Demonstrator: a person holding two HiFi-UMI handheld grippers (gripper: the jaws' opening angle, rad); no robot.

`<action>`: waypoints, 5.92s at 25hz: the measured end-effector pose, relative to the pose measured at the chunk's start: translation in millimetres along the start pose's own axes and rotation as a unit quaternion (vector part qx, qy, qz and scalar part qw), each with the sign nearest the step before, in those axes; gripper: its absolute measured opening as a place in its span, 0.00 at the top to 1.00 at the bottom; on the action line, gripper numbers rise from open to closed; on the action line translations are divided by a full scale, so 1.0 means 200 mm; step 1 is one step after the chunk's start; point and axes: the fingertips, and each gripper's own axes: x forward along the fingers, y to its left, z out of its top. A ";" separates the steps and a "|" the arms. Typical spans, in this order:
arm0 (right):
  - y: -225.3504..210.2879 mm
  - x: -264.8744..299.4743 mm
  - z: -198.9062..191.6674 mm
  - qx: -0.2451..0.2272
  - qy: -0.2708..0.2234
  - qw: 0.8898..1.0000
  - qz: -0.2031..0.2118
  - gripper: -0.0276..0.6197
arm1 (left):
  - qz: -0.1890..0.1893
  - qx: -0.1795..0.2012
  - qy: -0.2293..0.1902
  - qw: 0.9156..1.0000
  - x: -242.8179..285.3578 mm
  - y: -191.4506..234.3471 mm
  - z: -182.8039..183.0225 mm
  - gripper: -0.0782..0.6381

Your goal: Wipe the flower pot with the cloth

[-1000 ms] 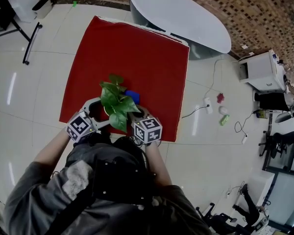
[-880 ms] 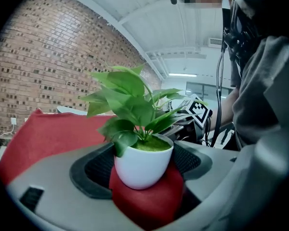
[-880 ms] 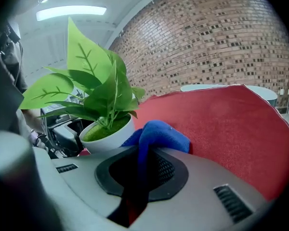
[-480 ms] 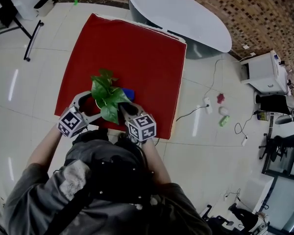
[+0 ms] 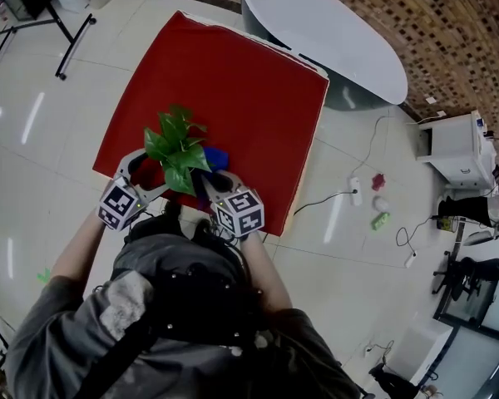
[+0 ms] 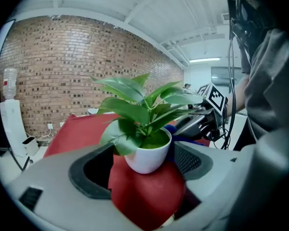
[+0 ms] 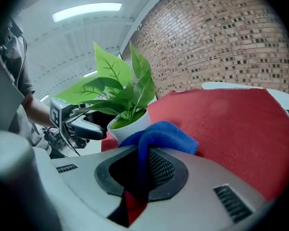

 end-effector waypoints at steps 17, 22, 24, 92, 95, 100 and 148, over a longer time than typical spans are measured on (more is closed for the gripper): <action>0.05 0.02 -0.06 -0.029 0.011 0.998 0.058 0.87 | 0.242 -0.087 -0.016 0.966 0.13 -0.04 -0.06 0.28; 0.05 0.02 -0.06 -0.035 0.015 0.998 0.059 0.87 | 0.253 -0.081 -0.020 0.964 0.12 -0.01 -0.07 0.29; 0.02 0.00 -0.05 -0.040 0.013 0.998 0.046 0.87 | 0.240 -0.071 -0.021 0.968 0.13 -0.01 -0.08 0.29; -0.07 0.28 0.09 -0.013 -0.026 0.999 0.014 0.87 | 0.197 -0.081 -0.019 0.977 0.13 0.09 -0.06 0.24; -0.05 0.27 0.09 -0.014 -0.025 0.999 0.024 0.87 | 0.221 -0.067 -0.016 0.973 0.15 0.12 -0.05 0.24; -0.06 0.28 0.09 -0.011 -0.026 0.999 0.027 0.87 | 0.222 -0.057 -0.027 0.973 0.16 0.16 -0.03 0.25; -0.41 0.33 0.23 0.005 -0.030 0.999 -0.022 0.87 | -0.162 0.070 -0.056 0.983 0.35 0.04 0.00 0.23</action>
